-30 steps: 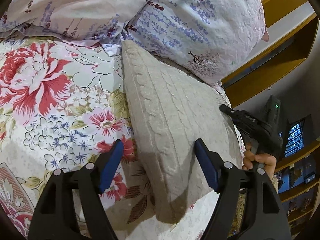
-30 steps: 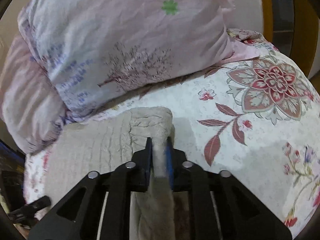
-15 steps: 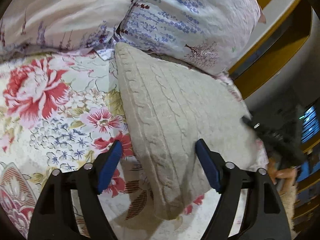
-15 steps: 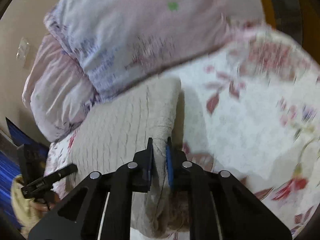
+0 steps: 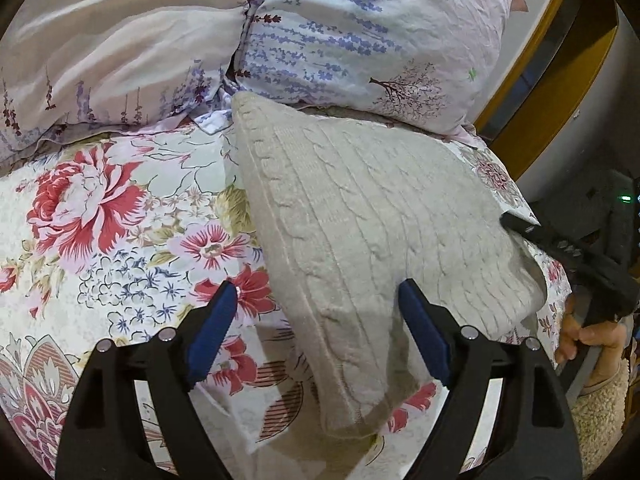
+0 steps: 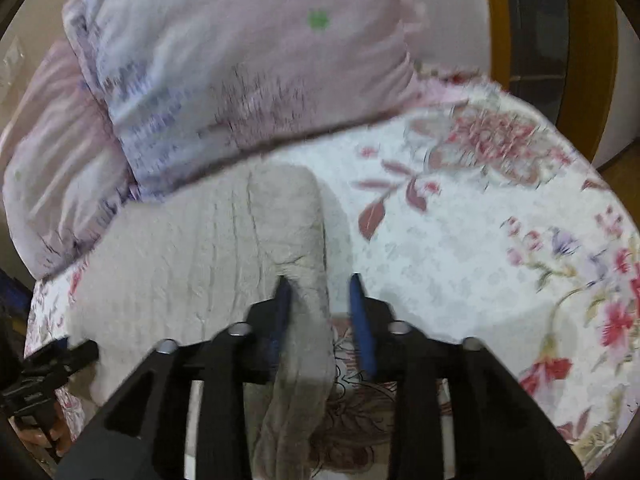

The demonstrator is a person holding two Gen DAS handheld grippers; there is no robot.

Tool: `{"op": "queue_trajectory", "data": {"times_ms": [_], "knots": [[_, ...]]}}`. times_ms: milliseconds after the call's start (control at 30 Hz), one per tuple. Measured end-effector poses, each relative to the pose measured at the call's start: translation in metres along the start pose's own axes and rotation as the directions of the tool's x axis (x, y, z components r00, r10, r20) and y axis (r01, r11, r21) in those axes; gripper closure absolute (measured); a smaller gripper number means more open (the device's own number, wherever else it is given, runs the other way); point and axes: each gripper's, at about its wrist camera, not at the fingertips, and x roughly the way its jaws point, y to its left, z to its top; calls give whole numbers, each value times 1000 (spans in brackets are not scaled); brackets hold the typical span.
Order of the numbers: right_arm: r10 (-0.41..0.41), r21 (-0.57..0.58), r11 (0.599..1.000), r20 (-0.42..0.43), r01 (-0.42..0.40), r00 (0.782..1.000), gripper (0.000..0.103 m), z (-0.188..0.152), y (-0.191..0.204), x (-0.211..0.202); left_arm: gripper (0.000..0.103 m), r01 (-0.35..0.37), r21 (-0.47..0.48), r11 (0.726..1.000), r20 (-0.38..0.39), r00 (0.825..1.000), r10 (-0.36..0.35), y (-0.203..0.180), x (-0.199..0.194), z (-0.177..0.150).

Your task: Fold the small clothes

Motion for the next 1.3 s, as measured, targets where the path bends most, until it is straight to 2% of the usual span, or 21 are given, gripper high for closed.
{"op": "queue_trajectory", "data": {"times_ms": [100,233,300,400,467,800,1000,1067,1133,1200,1300], "knots": [[57,-21,998,37,-57,998,68,2,8,-16,20,1,-3,1000,-3,1000,-1,0,0,0],[142,-83,987,14,-140,990,68,-2,26,-19,20,3,-4,1000,-9,1000,-3,-1,2,-2],[136,-116,984,-15,-137,991,68,-6,33,-11,19,5,-7,1000,-15,1000,-5,-1,4,-1],[66,-144,986,-124,-84,990,66,-18,33,16,18,10,-13,1000,-22,1000,-10,0,6,-2],[67,-161,983,-99,-83,993,65,-22,32,18,18,13,-16,1000,-28,1000,-13,1,8,-2],[76,-148,985,-103,-91,992,61,-29,27,13,16,21,-18,1000,-31,999,-21,3,12,-2],[71,-143,985,-146,-92,987,54,-36,22,9,15,23,-15,1000,-32,999,-23,3,11,-2],[111,-93,988,-135,-124,985,54,-30,16,0,15,35,-30,999,-38,999,-36,4,11,-2],[190,2,982,-94,-191,977,52,-20,3,-9,15,88,-78,993,-38,995,-91,11,9,1],[228,96,970,-54,-222,972,34,-9,-13,-12,15,145,-139,980,-30,988,-150,20,7,6],[257,205,950,-89,-235,962,33,6,-36,6,15,220,-233,947,-19,973,-230,34,9,13]]}}
